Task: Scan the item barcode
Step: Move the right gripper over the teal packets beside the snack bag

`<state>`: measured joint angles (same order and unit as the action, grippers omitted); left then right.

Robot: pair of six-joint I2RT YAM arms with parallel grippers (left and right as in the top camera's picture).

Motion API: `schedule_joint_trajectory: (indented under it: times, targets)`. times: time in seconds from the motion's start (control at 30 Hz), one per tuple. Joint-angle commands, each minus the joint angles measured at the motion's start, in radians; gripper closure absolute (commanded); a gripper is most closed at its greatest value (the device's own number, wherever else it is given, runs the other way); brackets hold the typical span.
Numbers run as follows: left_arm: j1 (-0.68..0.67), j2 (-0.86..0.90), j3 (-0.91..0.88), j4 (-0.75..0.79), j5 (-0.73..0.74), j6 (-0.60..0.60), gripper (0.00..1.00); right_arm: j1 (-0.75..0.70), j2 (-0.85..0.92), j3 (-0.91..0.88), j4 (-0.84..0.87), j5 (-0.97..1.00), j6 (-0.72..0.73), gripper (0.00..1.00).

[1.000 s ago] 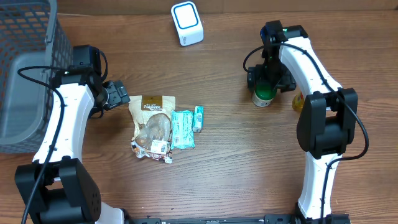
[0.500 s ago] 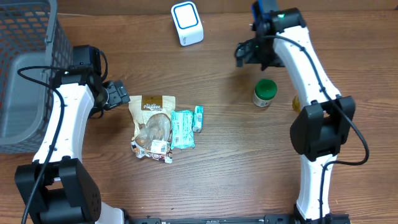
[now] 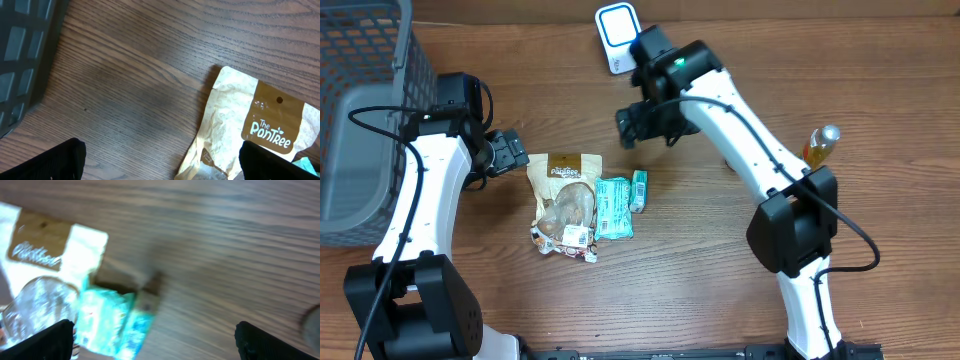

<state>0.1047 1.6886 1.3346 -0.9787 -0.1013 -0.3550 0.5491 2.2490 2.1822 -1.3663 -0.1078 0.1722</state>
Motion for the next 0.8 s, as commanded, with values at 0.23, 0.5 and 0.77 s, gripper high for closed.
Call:
schedule_joint_trajectory:
  times: [0.23,0.5,0.77]
  targets:
    - [0.0,-0.023,0.005,0.0,0.001,0.022,0.0,0.084,-0.019,-0.005,0.023,-0.014,0.003,0.0]
    - [0.0,-0.023,0.005,0.0,0.001,0.022,0.01,0.084,-0.019,-0.005,0.023,-0.014,0.003,0.0]
    - [0.0,-0.023,0.005,0.0,0.001,0.022,0.0,0.084,-0.019,-0.005,0.023,-0.014,0.003,0.0]
